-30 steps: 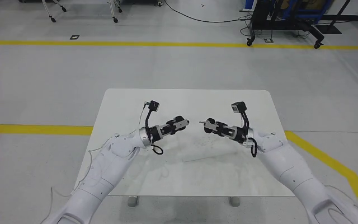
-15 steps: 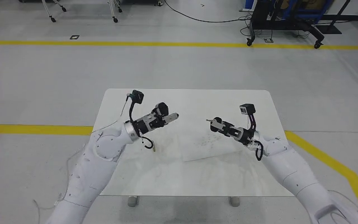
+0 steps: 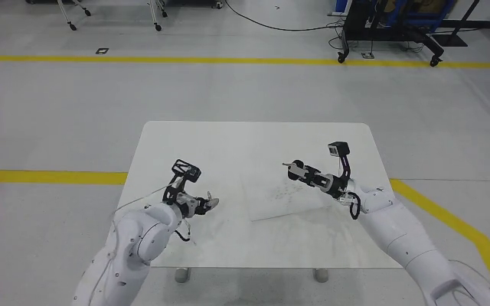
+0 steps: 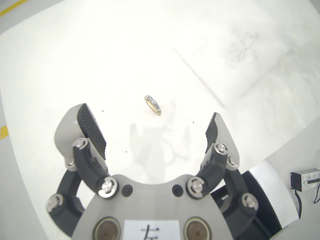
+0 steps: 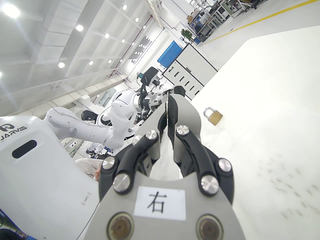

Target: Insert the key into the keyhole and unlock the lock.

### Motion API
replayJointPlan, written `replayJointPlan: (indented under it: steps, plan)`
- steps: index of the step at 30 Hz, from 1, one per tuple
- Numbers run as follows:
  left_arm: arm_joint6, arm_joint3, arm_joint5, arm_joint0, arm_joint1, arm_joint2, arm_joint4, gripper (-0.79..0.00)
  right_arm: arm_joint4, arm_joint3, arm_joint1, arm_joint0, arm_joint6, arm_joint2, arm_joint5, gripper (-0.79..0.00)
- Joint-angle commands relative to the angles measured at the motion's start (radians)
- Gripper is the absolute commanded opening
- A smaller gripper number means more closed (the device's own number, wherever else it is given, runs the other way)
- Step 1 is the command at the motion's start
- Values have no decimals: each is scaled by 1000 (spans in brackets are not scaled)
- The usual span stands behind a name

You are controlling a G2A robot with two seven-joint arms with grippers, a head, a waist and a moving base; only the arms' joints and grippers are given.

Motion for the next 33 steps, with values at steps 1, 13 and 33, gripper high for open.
replayJointPlan:
  steps: [1, 13, 33]
  plan:
    - [-19, 50, 41, -59, -9, 37, 10, -108, 0, 0, 0, 0, 0, 0, 0, -785]
    - [-132, 262, 236, -249, -66, 208, -24, -268, 0, 0, 0, 0, 0, 0, 0, -785]
    - [-208, 263, 249, -251, -78, 232, 39, -693, 0, 0, 0, 0, 0, 0, 0, -785]
